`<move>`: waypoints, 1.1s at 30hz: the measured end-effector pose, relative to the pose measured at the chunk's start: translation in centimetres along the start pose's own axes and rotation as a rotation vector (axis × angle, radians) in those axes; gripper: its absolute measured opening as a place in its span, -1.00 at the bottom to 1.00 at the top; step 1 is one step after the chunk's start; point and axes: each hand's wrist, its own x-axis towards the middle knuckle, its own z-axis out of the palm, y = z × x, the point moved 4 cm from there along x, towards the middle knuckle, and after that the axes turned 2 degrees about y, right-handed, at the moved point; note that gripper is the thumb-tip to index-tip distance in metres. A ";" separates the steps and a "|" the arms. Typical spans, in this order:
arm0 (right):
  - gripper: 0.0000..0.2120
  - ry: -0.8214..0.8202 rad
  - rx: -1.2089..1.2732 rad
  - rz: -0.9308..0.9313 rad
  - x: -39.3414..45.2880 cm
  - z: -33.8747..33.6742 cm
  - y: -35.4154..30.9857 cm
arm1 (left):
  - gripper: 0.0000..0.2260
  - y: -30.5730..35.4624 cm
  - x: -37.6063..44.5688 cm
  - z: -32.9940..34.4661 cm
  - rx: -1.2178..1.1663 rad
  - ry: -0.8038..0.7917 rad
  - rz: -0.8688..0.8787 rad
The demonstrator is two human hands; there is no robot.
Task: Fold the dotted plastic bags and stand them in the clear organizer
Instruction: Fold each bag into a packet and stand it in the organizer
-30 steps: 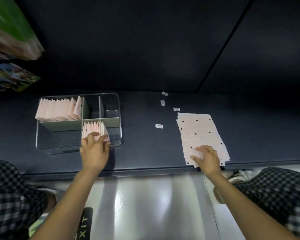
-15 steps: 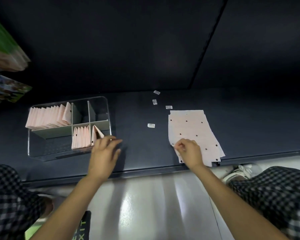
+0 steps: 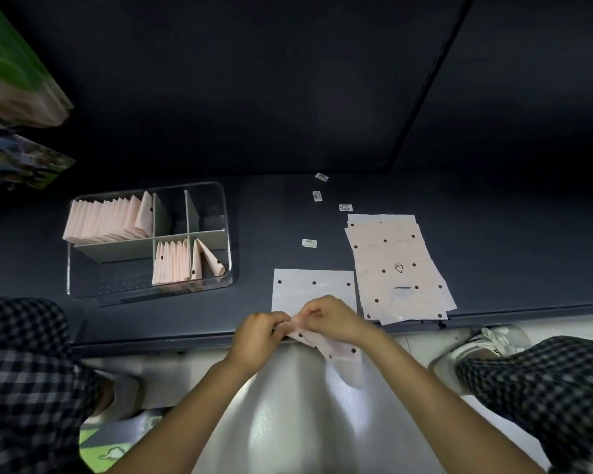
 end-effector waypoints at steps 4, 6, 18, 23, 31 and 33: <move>-0.52 -0.008 0.249 0.151 -0.6 -4.8 0.9 | -0.82 -1.6 0.8 0.1 -0.291 0.010 -0.161; -0.41 0.034 0.369 0.213 -0.9 -6.4 2.5 | -0.82 -2.2 1.2 0.1 -0.406 0.035 -0.215; -0.82 0.524 0.112 0.327 0.8 -4.2 6.4 | -0.72 -1.7 0.6 -1.4 -0.131 0.407 -0.138; -0.81 0.568 0.033 0.386 1.0 -4.0 6.4 | -0.68 1.3 -1.2 1.3 0.257 0.166 0.335; -0.87 0.615 -0.013 0.367 0.6 -3.8 5.9 | -0.31 -1.9 -2.0 4.2 0.656 -0.186 0.292; -0.79 0.737 -0.194 0.238 -0.3 -3.2 5.1 | -0.30 -2.1 -2.1 4.3 0.684 -0.184 0.291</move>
